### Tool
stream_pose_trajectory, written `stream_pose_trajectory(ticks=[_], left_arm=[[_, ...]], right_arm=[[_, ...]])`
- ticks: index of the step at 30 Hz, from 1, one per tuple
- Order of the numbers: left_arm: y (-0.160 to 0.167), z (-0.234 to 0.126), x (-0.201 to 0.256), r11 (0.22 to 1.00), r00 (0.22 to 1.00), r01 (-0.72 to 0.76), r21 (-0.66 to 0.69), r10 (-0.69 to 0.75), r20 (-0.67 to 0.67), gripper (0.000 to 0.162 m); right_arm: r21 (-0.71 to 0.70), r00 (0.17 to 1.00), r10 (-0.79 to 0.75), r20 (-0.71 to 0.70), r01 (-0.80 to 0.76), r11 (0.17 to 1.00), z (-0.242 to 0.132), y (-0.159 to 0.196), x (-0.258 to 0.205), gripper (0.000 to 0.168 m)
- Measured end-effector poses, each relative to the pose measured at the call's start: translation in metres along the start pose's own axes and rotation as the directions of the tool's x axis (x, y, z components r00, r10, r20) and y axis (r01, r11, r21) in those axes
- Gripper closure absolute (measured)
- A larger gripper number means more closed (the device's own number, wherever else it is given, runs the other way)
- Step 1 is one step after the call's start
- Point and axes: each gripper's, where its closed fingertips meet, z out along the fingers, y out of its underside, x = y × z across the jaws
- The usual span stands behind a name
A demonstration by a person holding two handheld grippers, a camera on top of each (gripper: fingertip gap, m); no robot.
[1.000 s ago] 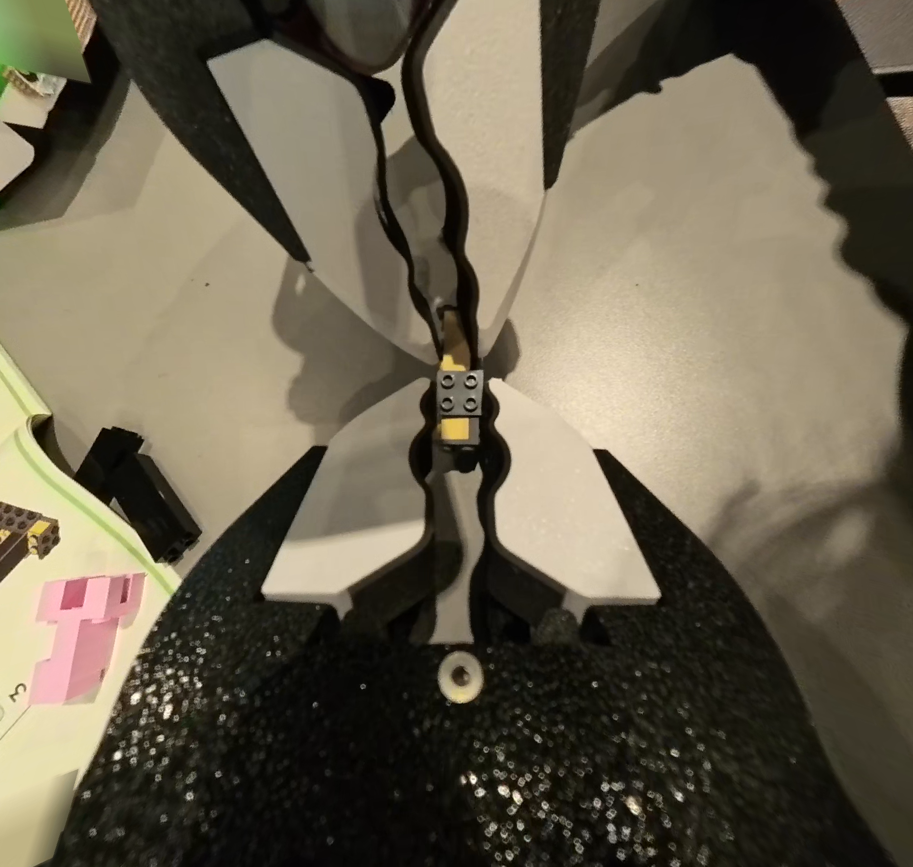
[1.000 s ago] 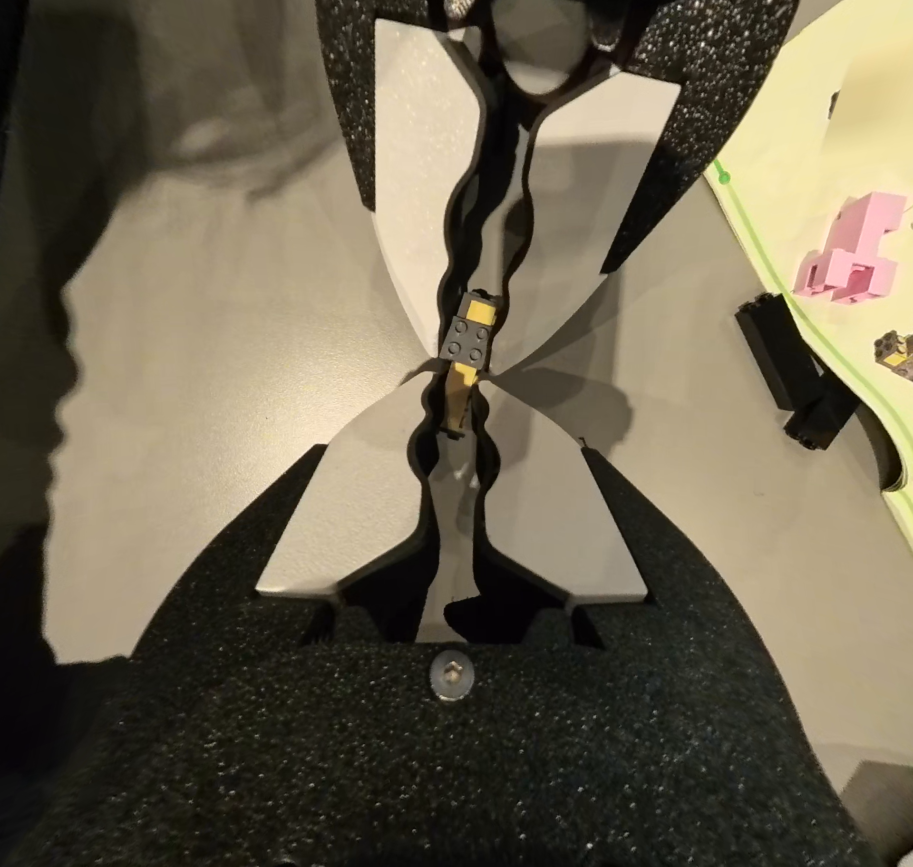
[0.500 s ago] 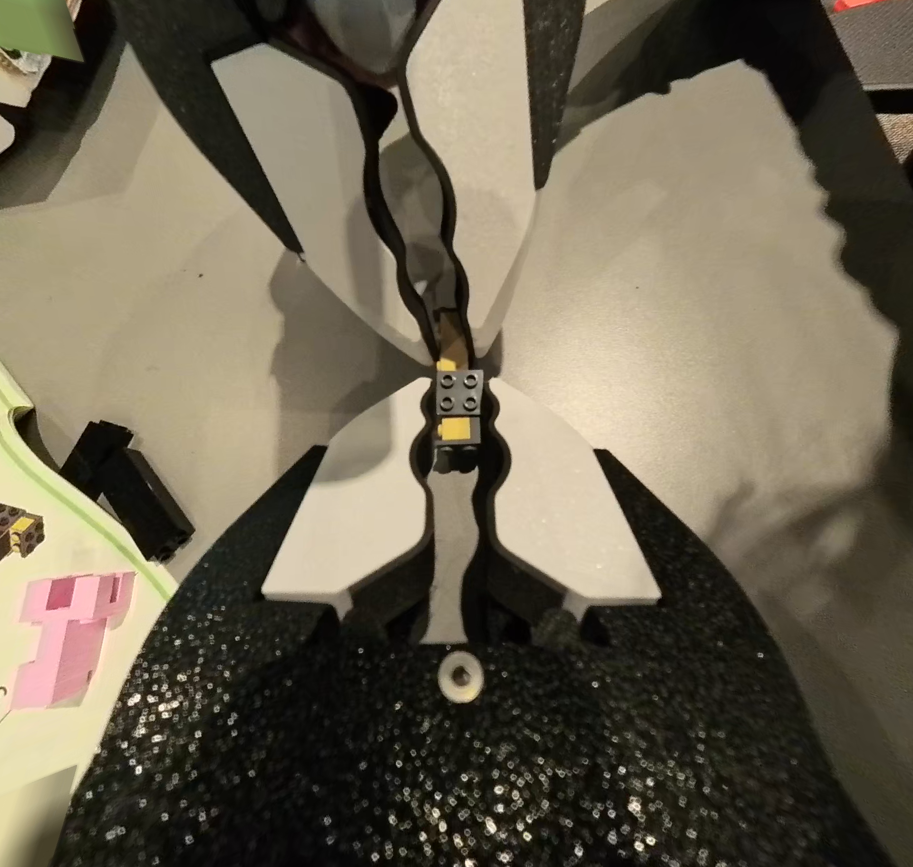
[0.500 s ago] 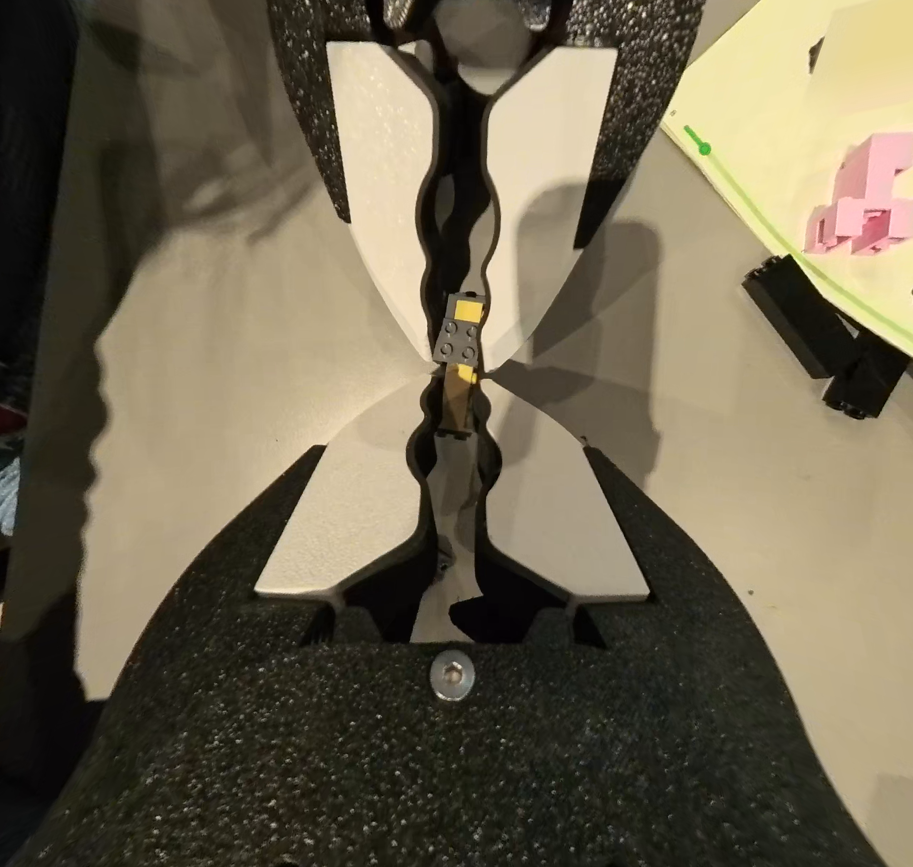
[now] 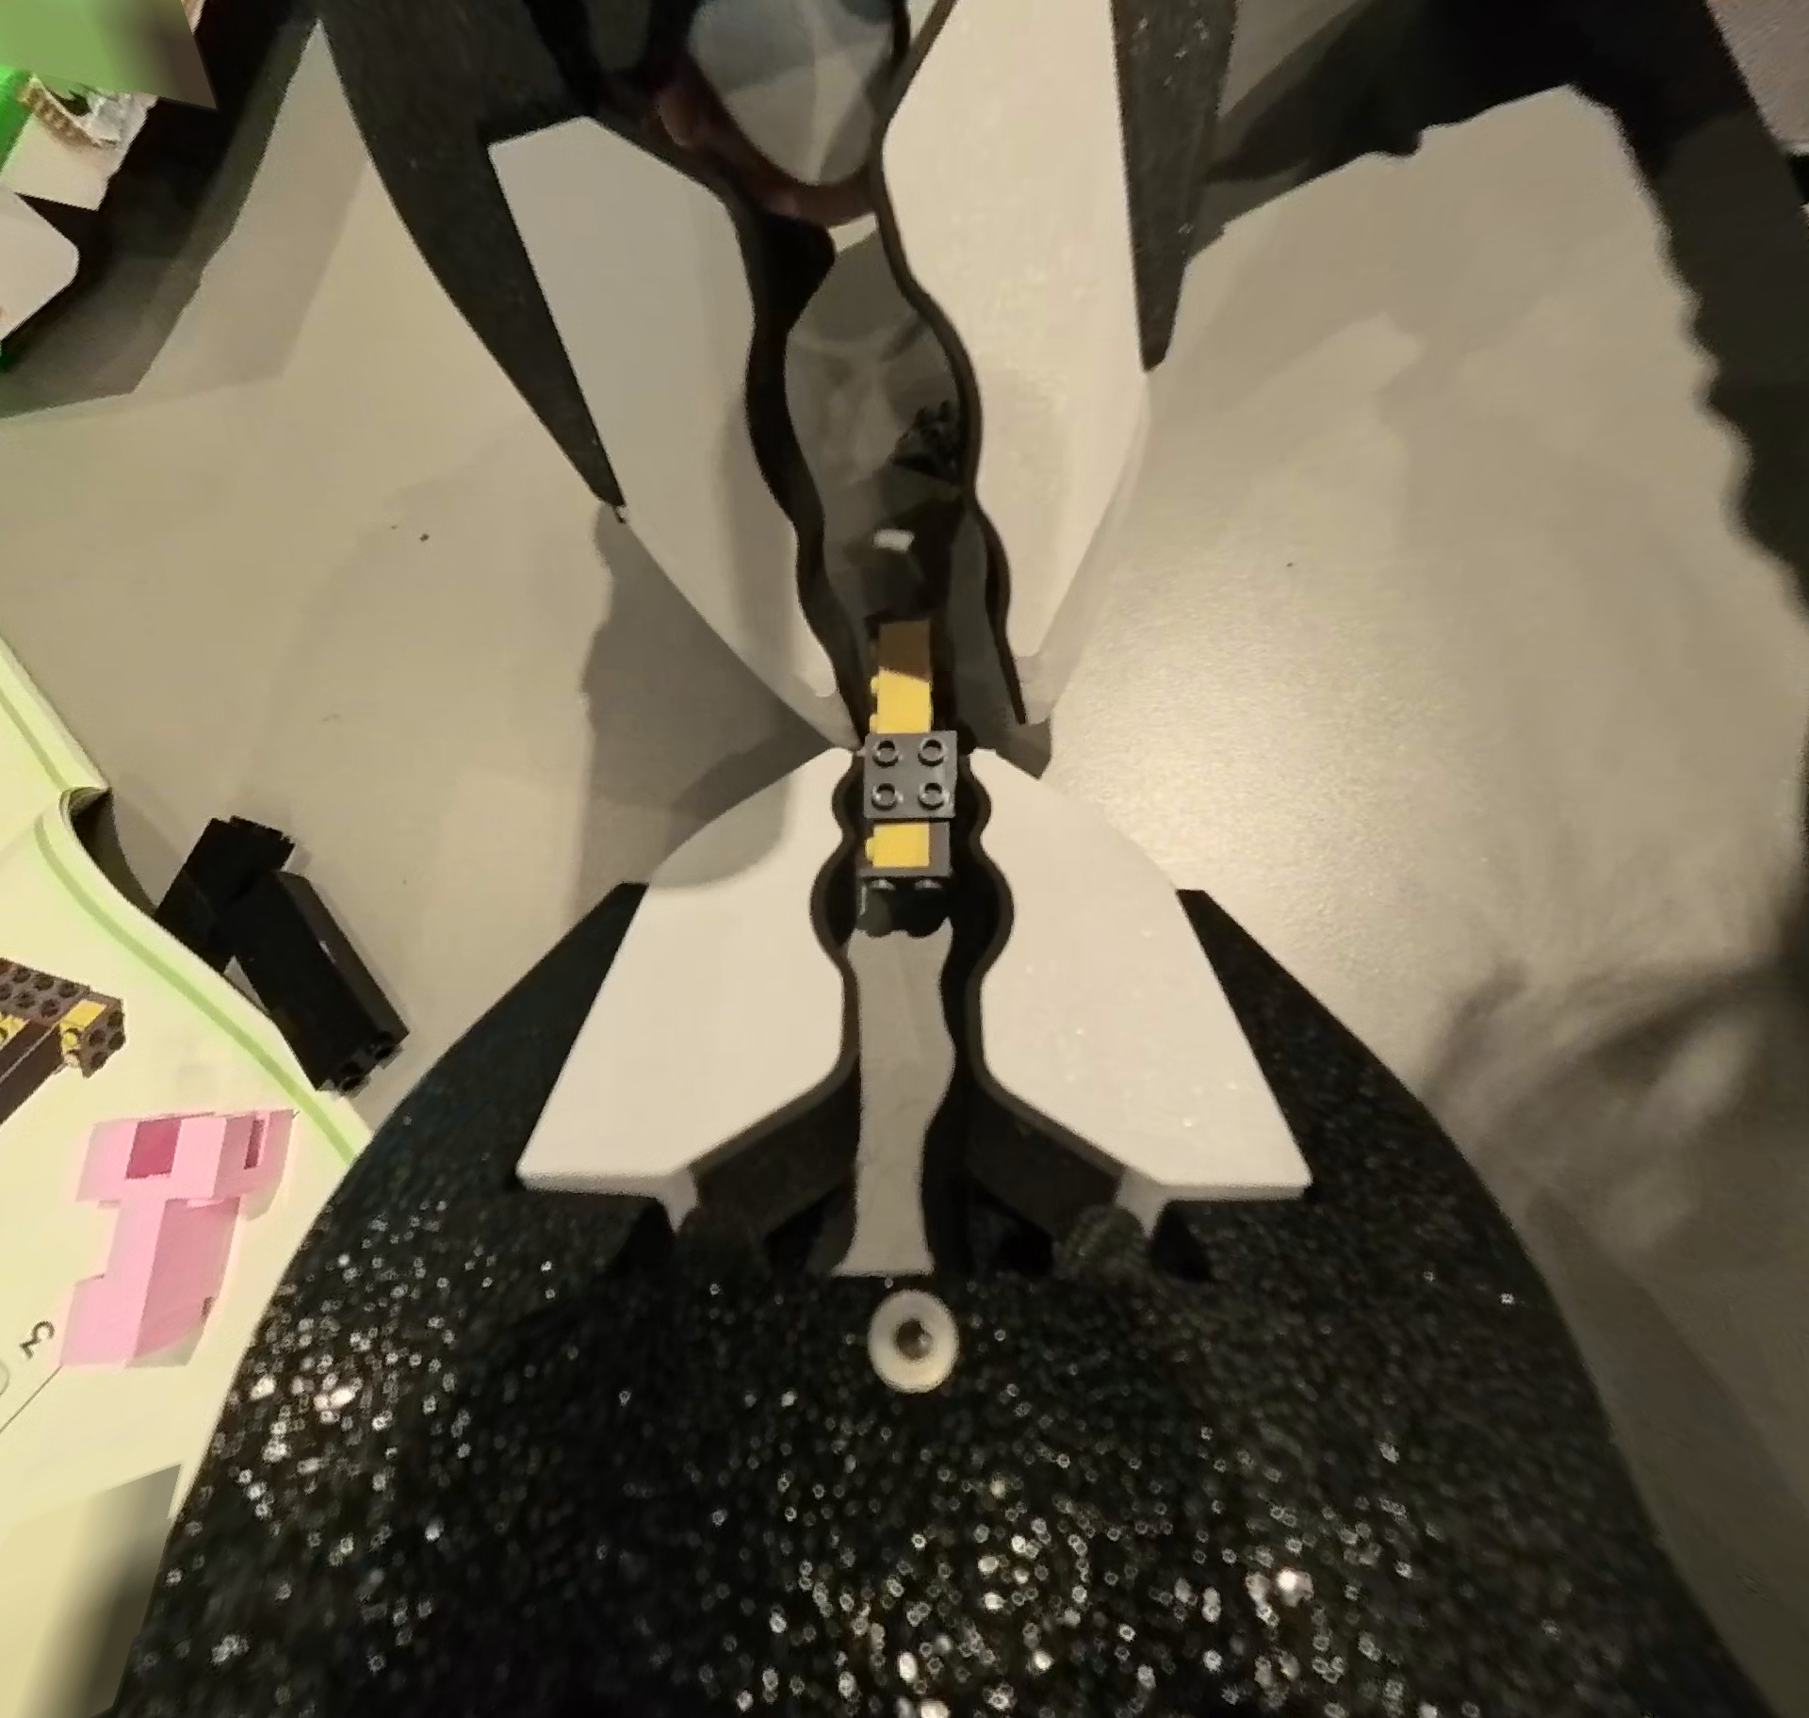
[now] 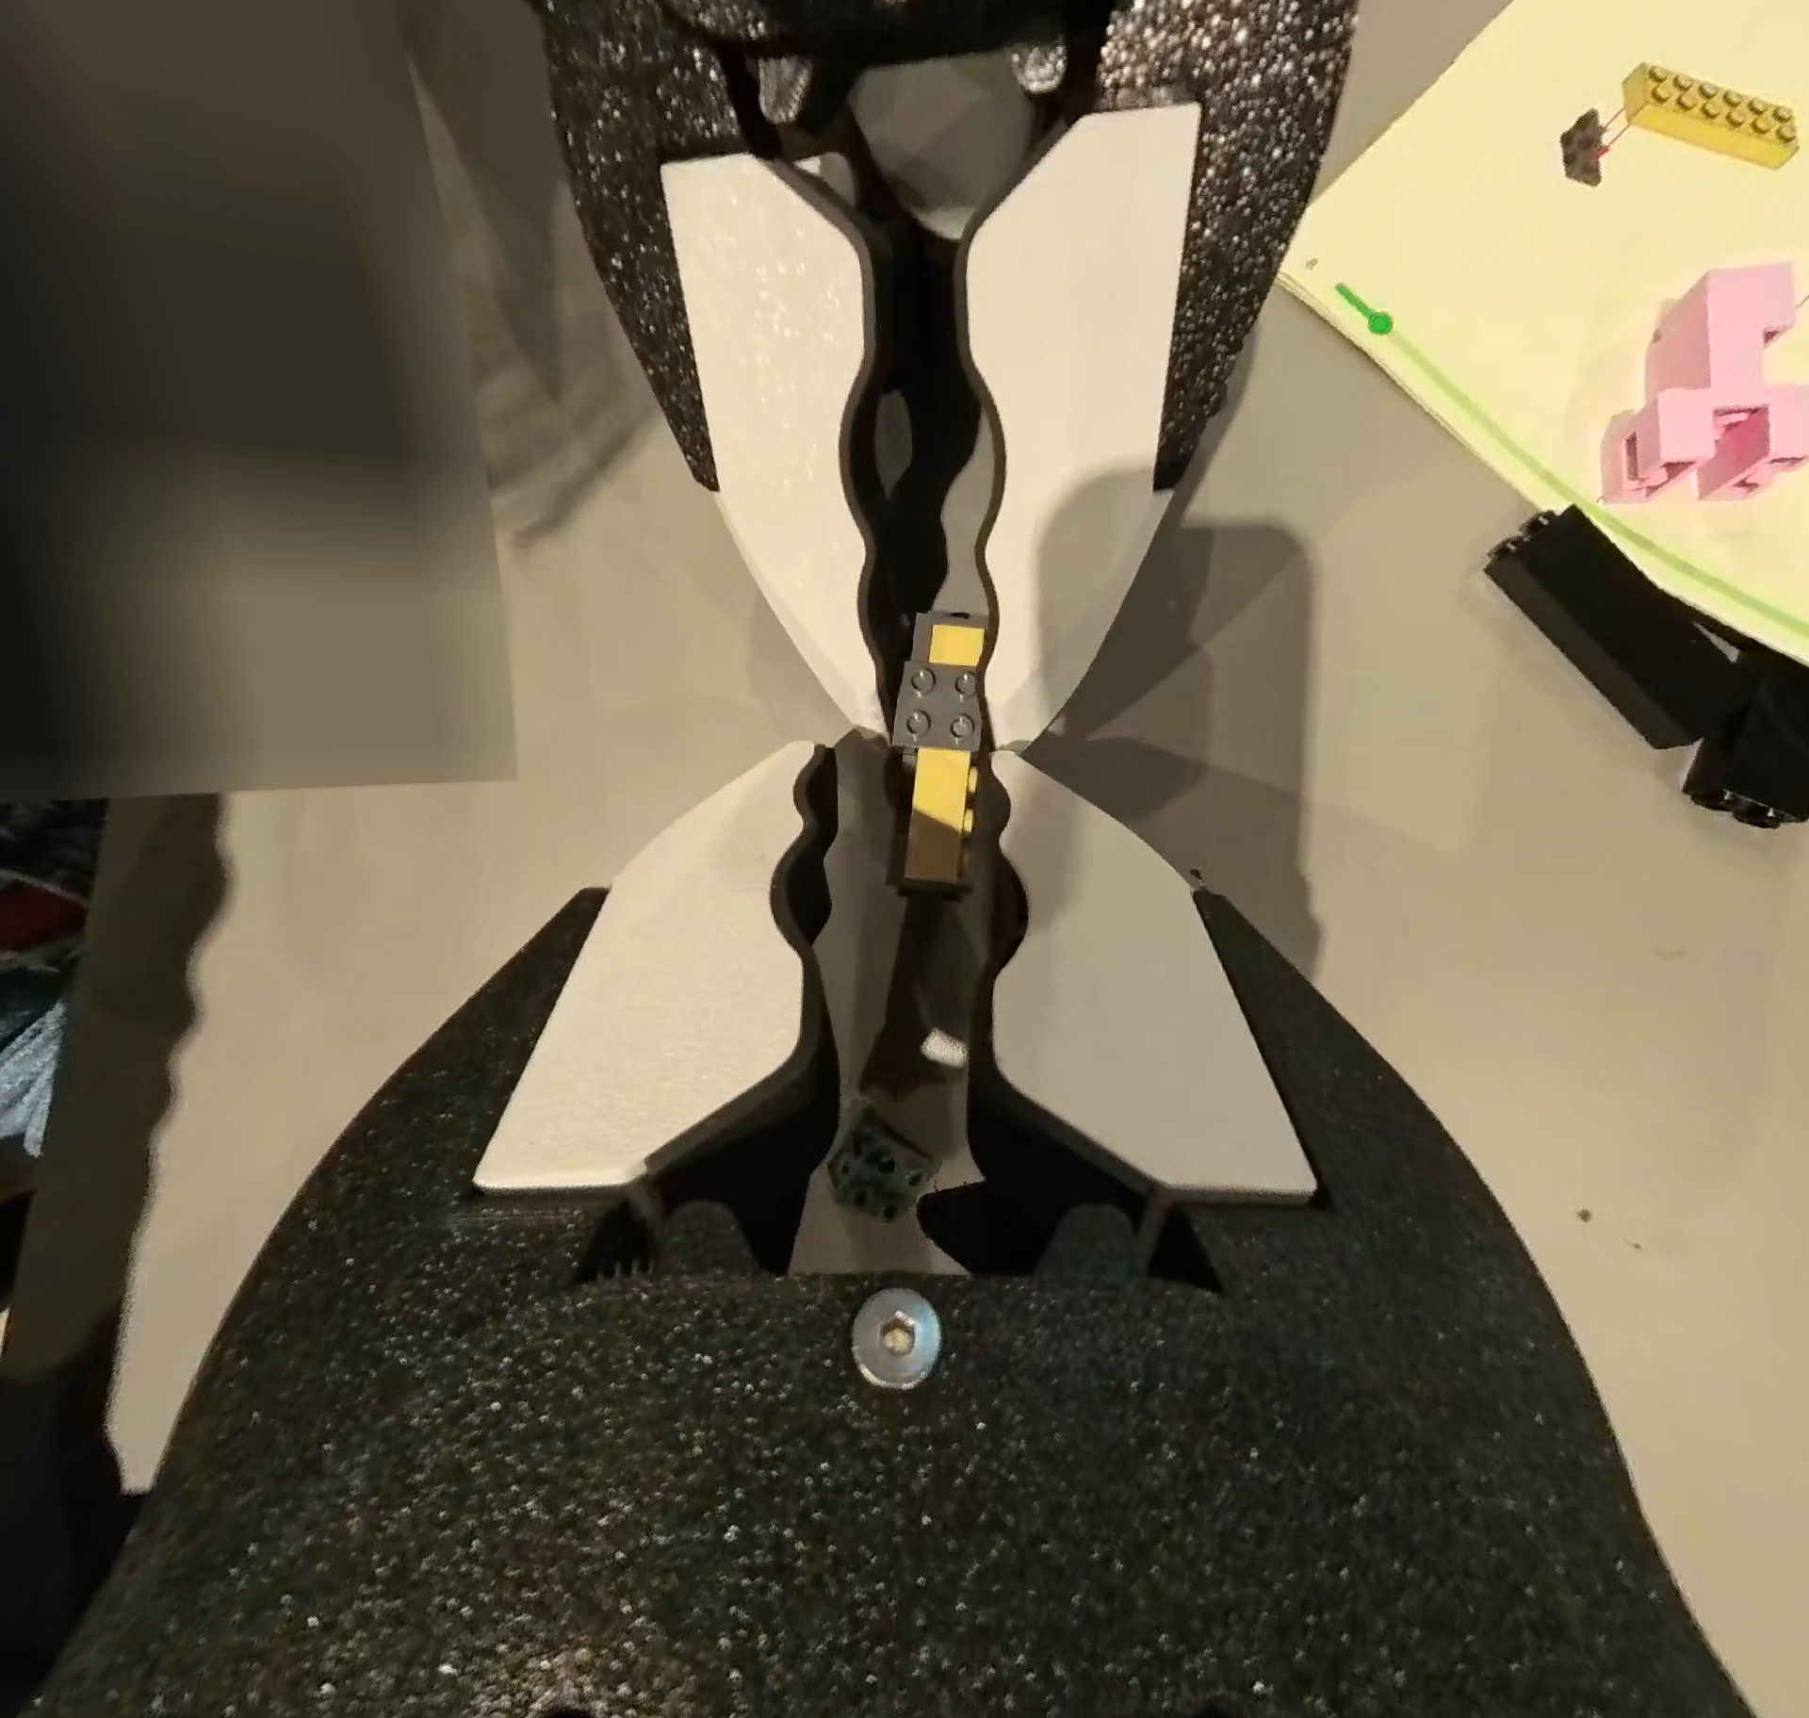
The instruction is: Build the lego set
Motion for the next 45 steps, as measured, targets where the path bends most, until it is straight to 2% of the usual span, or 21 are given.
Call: stream_pose_trajectory(ticks=[15, 18, 20, 22, 25, 30, 38, 42, 45], left_arm=[[0.006, -0.004, -0.009, 1.000, 0.997, 0.005, -0.022, -0.003, 0.074, 0.118], [0.006, -0.013, -0.014, 1.000, 0.992, 0.019, -0.008, -0.017, 0.125, 0.106], [0.004, -0.023, -0.018, 0.999, 0.983, 0.032, 0.027, -0.036, 0.181, 0.105], [-0.001, -0.037, -0.020, 0.994, 0.971, 0.055, 0.095, -0.076, 0.227, 0.112], [-0.008, -0.055, -0.014, 0.979, 0.956, 0.093, 0.183, -0.139, 0.260, 0.134], [-0.009, -0.063, 0.004, 0.969, 0.948, 0.129, 0.211, -0.183, 0.259, 0.162], [0.001, -0.041, 0.021, 0.985, 0.960, 0.145, 0.094, -0.163, 0.227, 0.162], [-0.001, -0.032, 0.020, 0.984, 0.970, 0.149, 0.097, -0.164, 0.180, 0.162], [-0.004, -0.030, 0.016, 0.982, 0.971, 0.153, 0.108, -0.170, 0.167, 0.162]], right_arm=[[0.065, 0.999, 0.043, 0.023, -0.045, 0.997, -0.001, 0.002, -0.002, 0.140], [0.086, 0.998, 0.056, 0.020, -0.057, 0.995, -0.006, 0.003, -0.001, 0.137], [0.111, 0.997, 0.068, 0.024, -0.070, 0.991, -0.010, 0.004, -0.002, 0.136], [0.157, 0.996, 0.082, 0.042, -0.088, 0.984, -0.014, 0.002, -0.003, 0.136], [0.201, 0.991, 0.106, 0.081, -0.121, 0.972, -0.015, 0.000, -0.005, 0.136], [0.184, 0.989, 0.113, 0.097, -0.129, 0.974, -0.012, 0.005, -0.007, 0.136], [0.171, 0.979, 0.107, 0.173, -0.137, 0.976, -0.005, 0.006, -0.024, 0.137], [0.180, 0.977, 0.107, 0.185, -0.141, 0.974, -0.008, 0.010, -0.026, 0.137], [0.248, 0.963, 0.138, 0.230, -0.195, 0.949, -0.017, 0.009, -0.024, 0.145]])
